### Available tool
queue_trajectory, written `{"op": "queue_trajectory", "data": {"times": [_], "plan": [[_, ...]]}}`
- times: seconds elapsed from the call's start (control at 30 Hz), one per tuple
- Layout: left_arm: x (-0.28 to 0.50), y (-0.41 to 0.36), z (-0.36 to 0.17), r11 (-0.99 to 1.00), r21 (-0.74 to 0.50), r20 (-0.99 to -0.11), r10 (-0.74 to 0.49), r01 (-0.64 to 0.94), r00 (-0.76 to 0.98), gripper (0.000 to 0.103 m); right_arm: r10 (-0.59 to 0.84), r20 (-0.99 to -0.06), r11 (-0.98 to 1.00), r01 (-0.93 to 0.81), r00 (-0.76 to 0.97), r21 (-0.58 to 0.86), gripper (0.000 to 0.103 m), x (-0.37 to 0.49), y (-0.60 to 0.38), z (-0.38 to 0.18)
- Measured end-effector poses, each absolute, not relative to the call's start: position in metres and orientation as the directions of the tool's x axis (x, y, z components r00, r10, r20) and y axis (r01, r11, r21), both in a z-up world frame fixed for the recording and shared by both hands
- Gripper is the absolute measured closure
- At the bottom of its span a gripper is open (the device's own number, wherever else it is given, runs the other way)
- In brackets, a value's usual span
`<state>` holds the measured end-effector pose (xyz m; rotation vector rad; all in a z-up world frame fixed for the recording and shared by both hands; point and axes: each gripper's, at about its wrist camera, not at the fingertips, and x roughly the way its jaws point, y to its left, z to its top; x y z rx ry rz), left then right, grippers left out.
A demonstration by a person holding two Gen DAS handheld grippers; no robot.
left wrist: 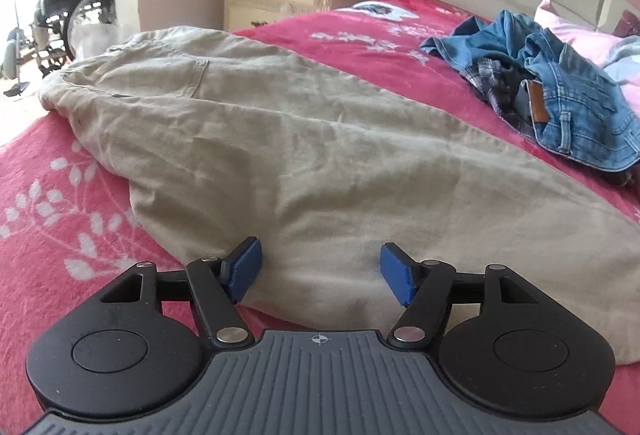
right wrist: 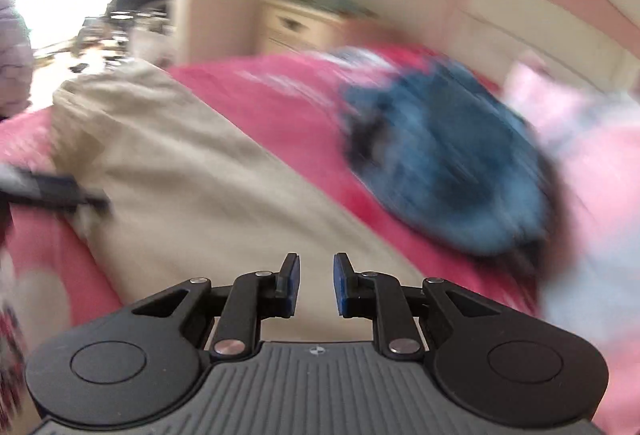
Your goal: Fold clothes
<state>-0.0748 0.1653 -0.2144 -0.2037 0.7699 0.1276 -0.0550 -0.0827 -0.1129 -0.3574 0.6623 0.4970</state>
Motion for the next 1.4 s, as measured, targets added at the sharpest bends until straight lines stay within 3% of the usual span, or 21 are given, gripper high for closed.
{"op": "queue_trajectory", "data": {"times": [0.17,0.37,0.47,0.53,0.67,0.77,0.93,0.97,1.13,1.23,1.3,1.33,1.4], "plan": [[-0.083,0.165,-0.221,0.973,-0.132,-0.682,0.049,-0.189,0.73,0.037,0.491,-0.642,0.684,-0.717,0.589,-0.135,0.084,-0.003,0.044,-0.127],[-0.091,0.175,-0.227,0.972,-0.179,-0.659,-0.002,-0.154,0.752,0.037,0.503,-0.696,0.604,-0.785,0.512,-0.141,0.085,0.065,0.147,-0.183],[-0.095,0.184,-0.23,0.97,-0.212,-0.647,-0.05,-0.117,0.761,0.037,0.458,-0.7,0.601,-0.771,0.548,-0.211,0.084,0.091,0.159,-0.197],[-0.096,0.19,-0.231,0.965,-0.241,-0.637,-0.079,-0.101,0.767,0.037,0.46,-0.702,0.627,-0.758,0.544,-0.177,0.082,0.101,0.16,-0.18],[-0.094,0.198,-0.231,0.949,-0.297,-0.631,-0.115,-0.102,0.767,0.034,0.591,-0.693,0.538,-0.842,0.412,-0.042,0.082,0.105,0.179,-0.157],[-0.094,0.201,-0.233,0.944,-0.315,-0.628,-0.131,-0.097,0.767,0.035,0.645,-0.689,0.424,-0.905,0.33,-0.036,0.084,0.108,0.221,-0.169],[-0.099,0.2,-0.235,0.943,-0.321,-0.624,-0.141,-0.088,0.769,0.034,0.566,-0.706,0.532,-0.843,0.426,-0.082,0.091,0.141,0.265,-0.183],[-0.098,0.2,-0.235,0.941,-0.325,-0.624,-0.141,-0.091,0.769,0.034,0.588,-0.697,0.523,-0.85,0.412,-0.062,0.087,0.139,0.265,-0.175],[-0.096,0.203,-0.236,0.926,-0.362,-0.62,-0.156,-0.104,0.769,0.032,0.717,-0.672,0.272,-0.962,0.182,0.029,0.087,0.119,0.289,-0.159],[-0.096,0.201,-0.236,0.929,-0.355,-0.62,-0.152,-0.103,0.77,0.032,0.656,-0.714,0.246,-0.963,0.246,-0.106,0.091,0.117,0.324,-0.196],[-0.096,0.199,-0.235,0.932,-0.347,-0.621,-0.146,-0.103,0.77,0.032,0.653,-0.697,0.3,-0.946,0.295,-0.12,0.09,0.124,0.327,-0.194],[-0.096,0.198,-0.235,0.932,-0.347,-0.622,-0.145,-0.105,0.769,0.032,0.658,-0.692,0.306,-0.945,0.297,-0.115,0.085,0.125,0.326,-0.188],[-0.095,0.197,-0.235,0.93,-0.351,-0.624,-0.145,-0.11,0.768,0.031,0.705,-0.686,0.193,-0.979,0.181,-0.06,0.085,0.116,0.315,-0.168]]}}
